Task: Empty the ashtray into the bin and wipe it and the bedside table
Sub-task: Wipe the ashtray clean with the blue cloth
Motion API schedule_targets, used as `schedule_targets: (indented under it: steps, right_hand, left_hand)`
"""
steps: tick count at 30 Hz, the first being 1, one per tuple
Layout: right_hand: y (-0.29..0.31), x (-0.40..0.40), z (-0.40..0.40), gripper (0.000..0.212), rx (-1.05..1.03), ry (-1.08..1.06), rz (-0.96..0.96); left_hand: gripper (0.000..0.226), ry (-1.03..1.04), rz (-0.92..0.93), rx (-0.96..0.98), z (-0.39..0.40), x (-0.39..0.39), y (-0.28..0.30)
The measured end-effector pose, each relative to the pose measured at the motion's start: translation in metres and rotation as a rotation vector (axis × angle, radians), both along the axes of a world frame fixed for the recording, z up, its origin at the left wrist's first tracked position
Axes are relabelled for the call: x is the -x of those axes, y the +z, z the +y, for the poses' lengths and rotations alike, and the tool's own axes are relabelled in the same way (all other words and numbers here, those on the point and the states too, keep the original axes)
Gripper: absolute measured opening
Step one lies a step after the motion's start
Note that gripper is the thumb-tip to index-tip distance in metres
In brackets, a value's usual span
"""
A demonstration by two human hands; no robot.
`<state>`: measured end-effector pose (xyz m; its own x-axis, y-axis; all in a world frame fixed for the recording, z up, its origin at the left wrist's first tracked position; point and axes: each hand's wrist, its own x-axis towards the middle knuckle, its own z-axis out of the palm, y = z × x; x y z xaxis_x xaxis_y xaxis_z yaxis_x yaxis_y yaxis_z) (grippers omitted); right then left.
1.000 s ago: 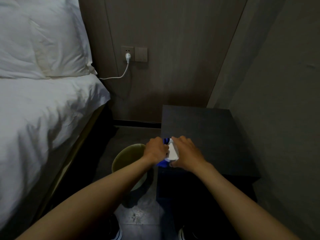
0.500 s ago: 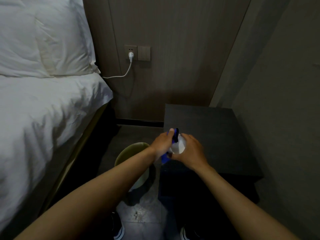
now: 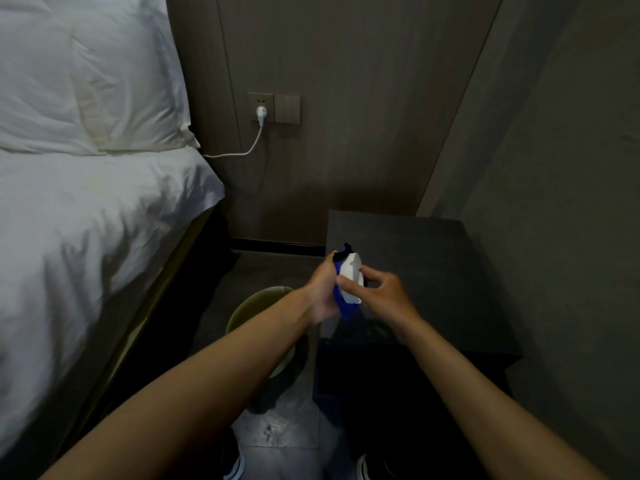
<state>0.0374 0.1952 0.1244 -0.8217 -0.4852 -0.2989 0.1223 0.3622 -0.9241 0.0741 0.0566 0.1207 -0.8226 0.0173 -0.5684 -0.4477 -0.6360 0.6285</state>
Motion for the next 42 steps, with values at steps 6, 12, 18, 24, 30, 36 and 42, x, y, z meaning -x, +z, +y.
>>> schedule_targets:
  steps: [6,12,18,24,30,36,42]
  right_hand:
    - [-0.007,0.001,-0.002,0.092,-0.128,0.072,0.220]
    - [0.001,0.011,0.006,0.106,-0.215,0.191,0.291]
    - [0.003,0.008,0.003,0.084,-0.312,0.086,0.399]
    - [0.007,0.004,0.000,0.044,-0.123,-0.023,0.127]
    - [0.016,-0.002,-0.009,0.082,0.017,-0.261,-0.082]
    - [0.019,-0.002,-0.013,0.051,0.273,-0.287,-0.329]
    - [0.027,-0.002,-0.004,0.058,0.427,-0.196,-0.515]
  left_hand:
    - [0.046,-0.010,-0.019,-0.140,-0.004,-0.008,0.006]
    - [0.049,-0.013,-0.025,-0.262,-0.006,-0.008,-0.007]
    - [0.053,-0.031,0.014,-0.227,-0.001,-0.015,-0.008]
    - [0.055,0.008,0.098,-0.069,0.004,-0.015,-0.008]
    - [0.058,0.015,0.252,0.450,0.030,-0.015,-0.005]
    - [0.062,-0.057,0.625,0.752,0.029,-0.034,-0.012]
    - [0.064,-0.085,0.842,1.080,0.011,-0.030,-0.009]
